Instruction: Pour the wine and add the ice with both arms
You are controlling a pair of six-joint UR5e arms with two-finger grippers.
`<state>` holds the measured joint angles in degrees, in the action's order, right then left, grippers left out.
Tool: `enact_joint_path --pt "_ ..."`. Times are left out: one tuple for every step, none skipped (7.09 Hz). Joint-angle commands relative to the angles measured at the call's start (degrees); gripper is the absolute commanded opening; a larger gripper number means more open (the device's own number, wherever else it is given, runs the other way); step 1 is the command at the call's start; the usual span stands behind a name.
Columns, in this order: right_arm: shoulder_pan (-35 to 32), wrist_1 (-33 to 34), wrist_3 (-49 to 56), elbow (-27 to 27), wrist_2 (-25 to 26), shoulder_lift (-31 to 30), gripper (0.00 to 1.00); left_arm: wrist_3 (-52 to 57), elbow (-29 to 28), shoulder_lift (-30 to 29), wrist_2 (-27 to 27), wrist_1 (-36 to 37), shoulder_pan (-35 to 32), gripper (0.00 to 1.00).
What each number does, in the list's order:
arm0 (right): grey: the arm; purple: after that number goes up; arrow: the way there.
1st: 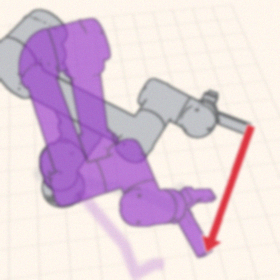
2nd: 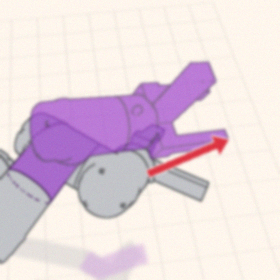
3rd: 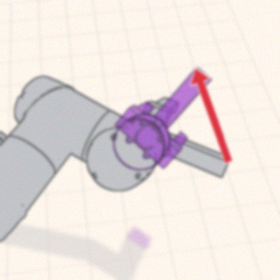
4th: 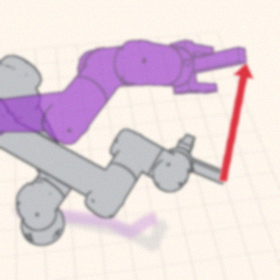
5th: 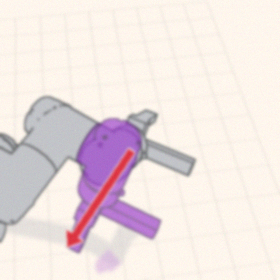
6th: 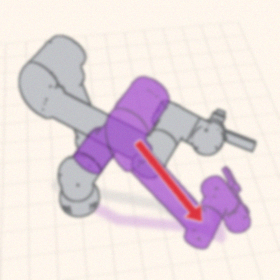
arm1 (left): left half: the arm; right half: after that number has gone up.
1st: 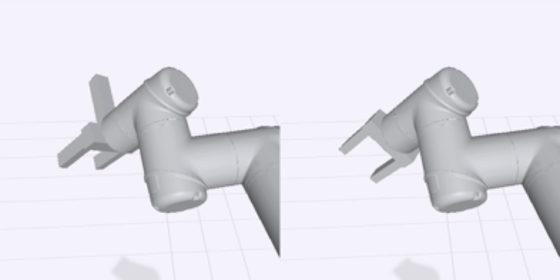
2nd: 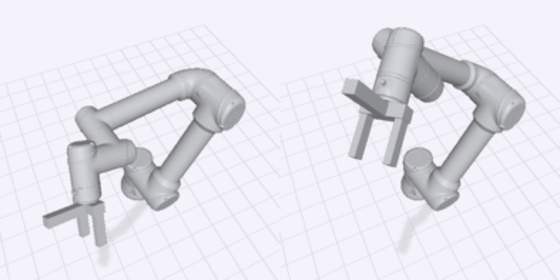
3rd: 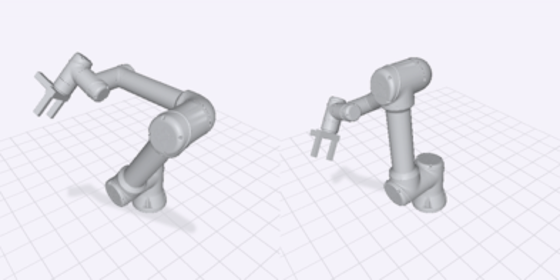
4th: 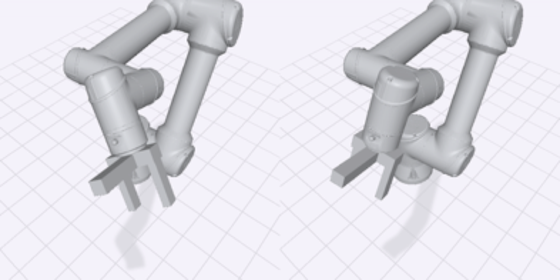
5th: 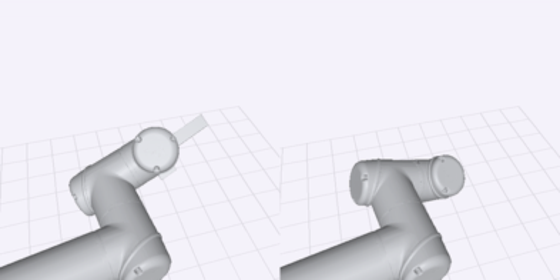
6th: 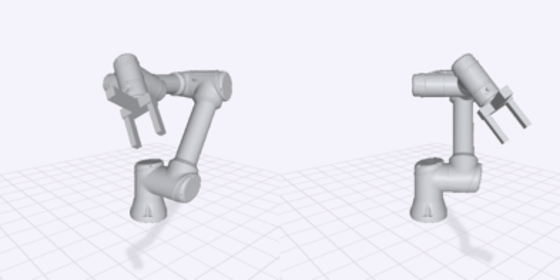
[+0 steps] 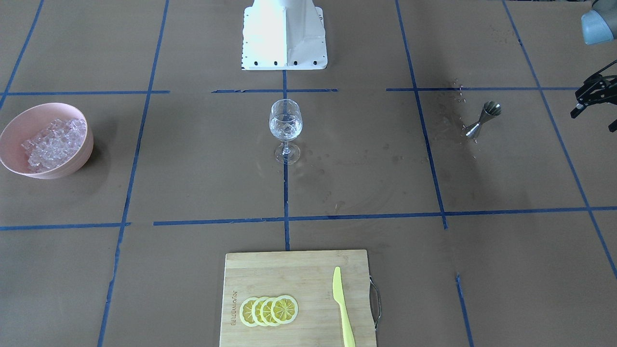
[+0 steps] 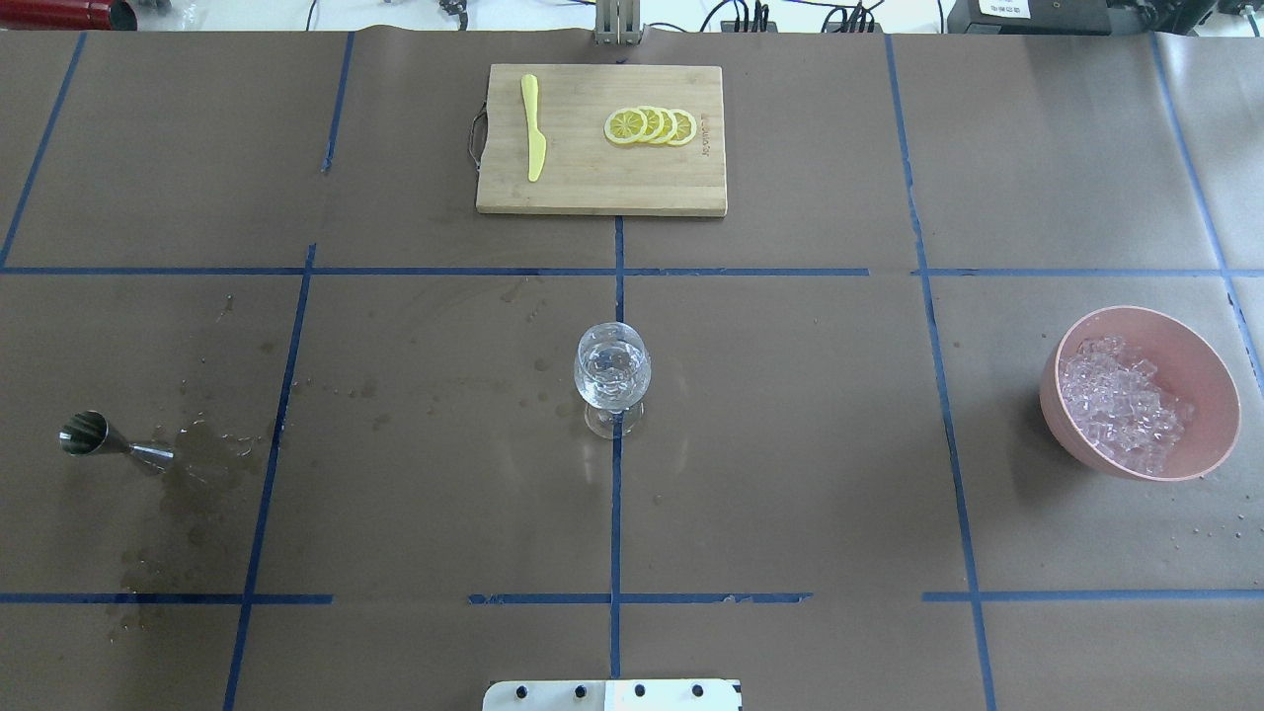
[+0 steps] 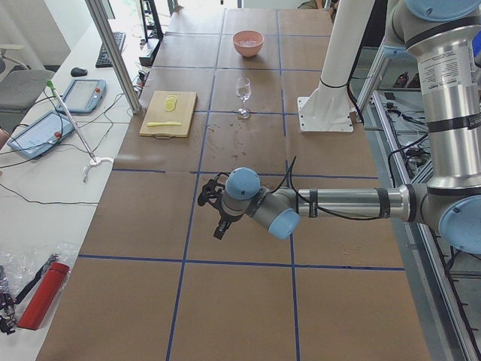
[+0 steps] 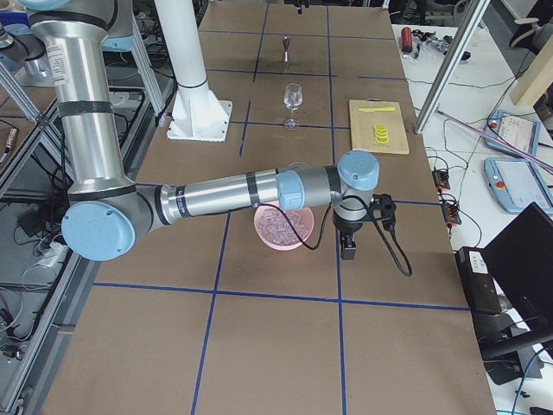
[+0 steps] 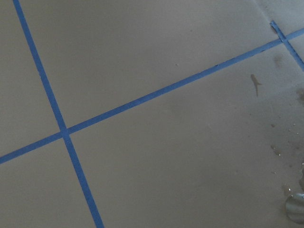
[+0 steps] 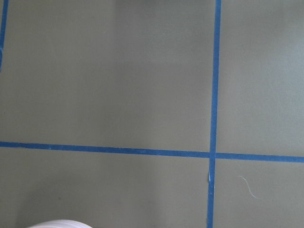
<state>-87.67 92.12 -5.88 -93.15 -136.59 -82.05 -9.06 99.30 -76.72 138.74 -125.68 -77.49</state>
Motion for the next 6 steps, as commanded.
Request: enact_joint_path --pt "-0.8 -0.2 2.4 2.3 -0.3 0.6 1.00 0.4 3.4 -0.1 4.2 6.1 -0.8 1.00" --pt "-0.7 -0.1 2.3 2.4 0.1 0.8 1.00 1.9 3.5 -0.2 1.5 6.8 -1.8 1.00" --pt "-0.7 -0.1 2.4 2.4 0.1 0.8 1.00 5.8 3.4 -1.3 -3.2 9.7 -2.1 1.00" --pt "-0.6 -0.2 2.4 2.6 0.2 0.7 1.00 11.9 3.2 -4.8 -5.6 17.8 -5.4 1.00" --pt "-0.6 -0.3 2.4 2.5 -0.3 0.5 1.00 17.5 2.8 -7.1 -5.7 25.0 -10.2 1.00" --pt "-0.5 -0.5 1.5 1.7 -0.5 0.4 1.00 18.8 3.5 -9.1 -5.3 29.1 -11.4 1.00"
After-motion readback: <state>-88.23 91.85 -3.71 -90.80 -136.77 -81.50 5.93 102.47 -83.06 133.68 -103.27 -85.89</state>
